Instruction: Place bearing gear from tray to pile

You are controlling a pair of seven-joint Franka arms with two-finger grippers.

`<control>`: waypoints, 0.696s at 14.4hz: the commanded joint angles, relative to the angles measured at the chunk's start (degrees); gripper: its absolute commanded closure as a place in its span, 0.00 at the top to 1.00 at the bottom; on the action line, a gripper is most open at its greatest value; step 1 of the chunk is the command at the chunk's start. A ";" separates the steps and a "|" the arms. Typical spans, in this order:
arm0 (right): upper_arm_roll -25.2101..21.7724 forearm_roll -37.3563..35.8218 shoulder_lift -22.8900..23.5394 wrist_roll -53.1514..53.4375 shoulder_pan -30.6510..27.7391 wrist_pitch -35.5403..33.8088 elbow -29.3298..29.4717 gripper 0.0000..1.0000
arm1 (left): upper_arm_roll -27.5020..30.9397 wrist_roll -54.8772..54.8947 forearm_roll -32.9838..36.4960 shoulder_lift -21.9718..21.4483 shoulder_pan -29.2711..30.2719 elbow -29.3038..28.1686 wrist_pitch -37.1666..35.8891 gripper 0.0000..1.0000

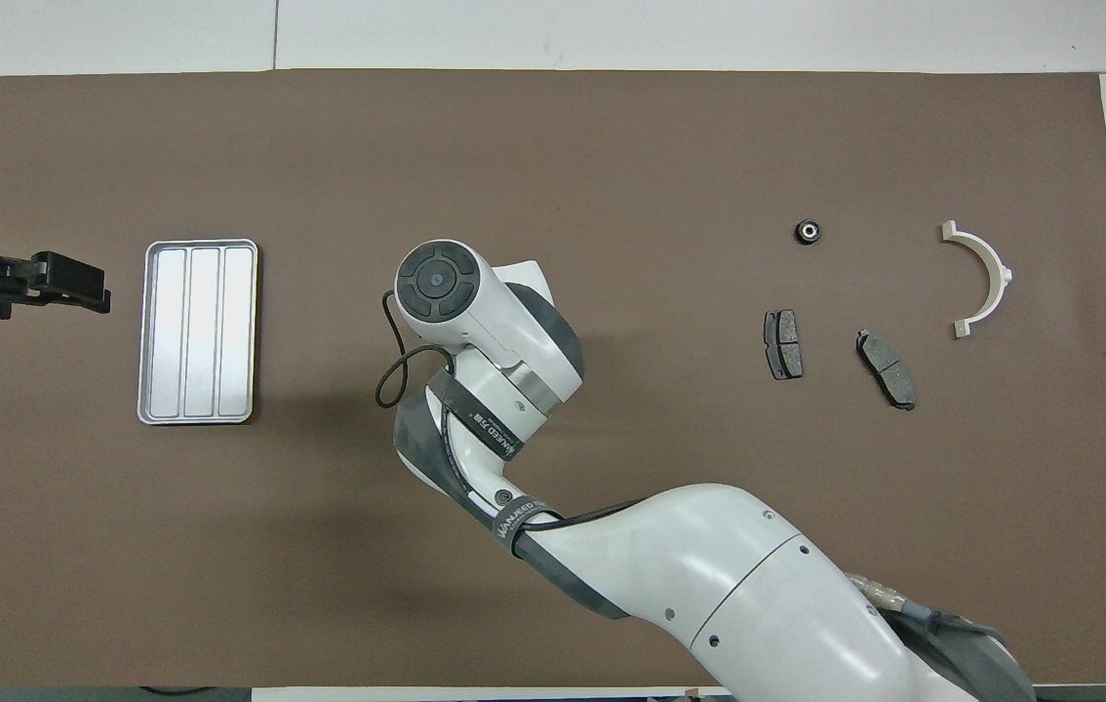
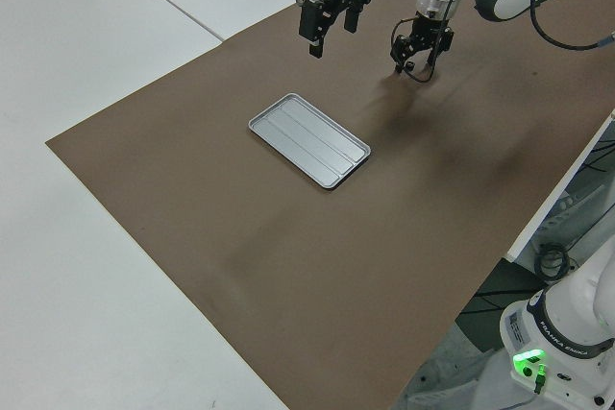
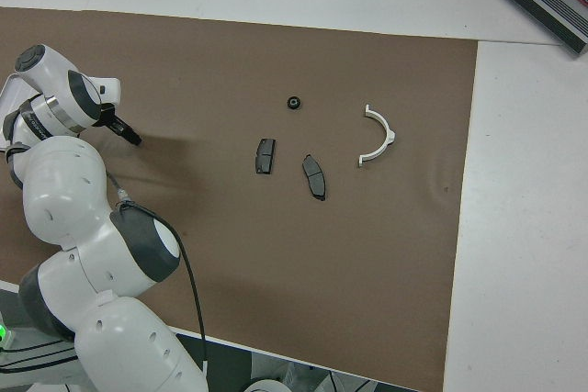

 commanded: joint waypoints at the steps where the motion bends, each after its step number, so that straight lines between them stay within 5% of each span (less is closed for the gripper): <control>1: 0.11 -1.45 0.98 2.14 0.04 0.13 1.29 0.70 | 0.22 0.11 0.65 -1.78 -0.41 -2.15 -0.25 1.00; 10: 0.20 -1.36 0.98 2.14 -0.32 0.31 1.29 0.24 | 0.22 0.03 0.65 -1.78 -0.67 -2.24 0.18 1.00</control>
